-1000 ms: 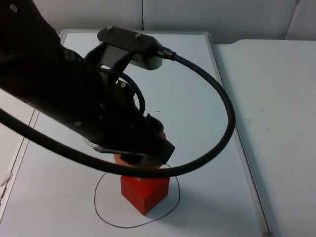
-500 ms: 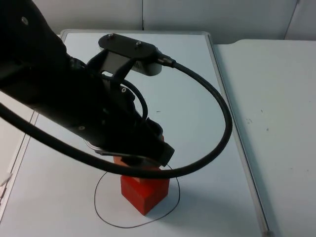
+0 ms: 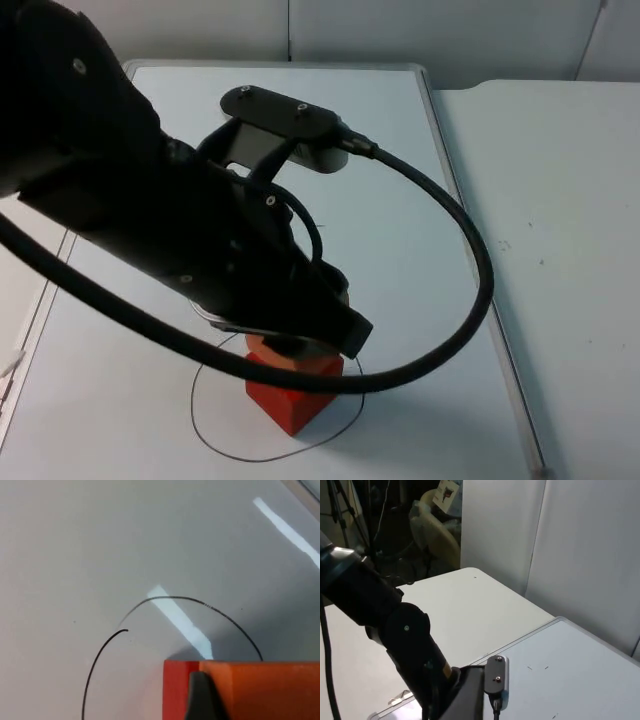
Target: Pick up one cube with the left hand and another cube with the right hand. First place the cube in the right hand at the target position, then stack the cube in the left hand on top.
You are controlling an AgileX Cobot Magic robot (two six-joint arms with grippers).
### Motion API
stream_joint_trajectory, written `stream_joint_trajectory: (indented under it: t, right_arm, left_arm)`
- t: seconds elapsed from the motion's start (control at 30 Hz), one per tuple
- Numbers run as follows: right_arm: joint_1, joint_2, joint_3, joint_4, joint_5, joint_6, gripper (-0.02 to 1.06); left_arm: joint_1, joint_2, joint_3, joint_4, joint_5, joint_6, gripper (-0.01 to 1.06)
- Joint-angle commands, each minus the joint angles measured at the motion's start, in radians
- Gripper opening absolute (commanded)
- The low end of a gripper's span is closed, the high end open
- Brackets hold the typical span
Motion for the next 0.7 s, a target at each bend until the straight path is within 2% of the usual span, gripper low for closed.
stream_joint_trajectory:
  t: [0.0, 0.4, 0.53, 0.67]
  right_arm:
    - [-0.001, -0.002, 0.002, -0.007, -0.001, -0.004, 0.86]
    - [-0.001, -0.002, 0.002, -0.009, 0.006, -0.004, 0.86]
    - [-0.001, -0.002, 0.002, -0.009, 0.017, -0.004, 0.86]
    - [-0.001, -0.002, 0.002, -0.019, 0.017, -0.004, 0.86]
  left_arm:
    - [-0.009, 0.004, -0.008, -0.013, -0.026, -0.004, 0.11]
    - [-0.009, 0.012, -0.006, -0.006, -0.044, -0.004, 0.11]
    - [-0.009, 0.012, 0.081, -0.009, -0.127, -0.006, 0.11]
    - [-0.009, 0.012, 0.110, -0.009, -0.154, -0.006, 0.11]
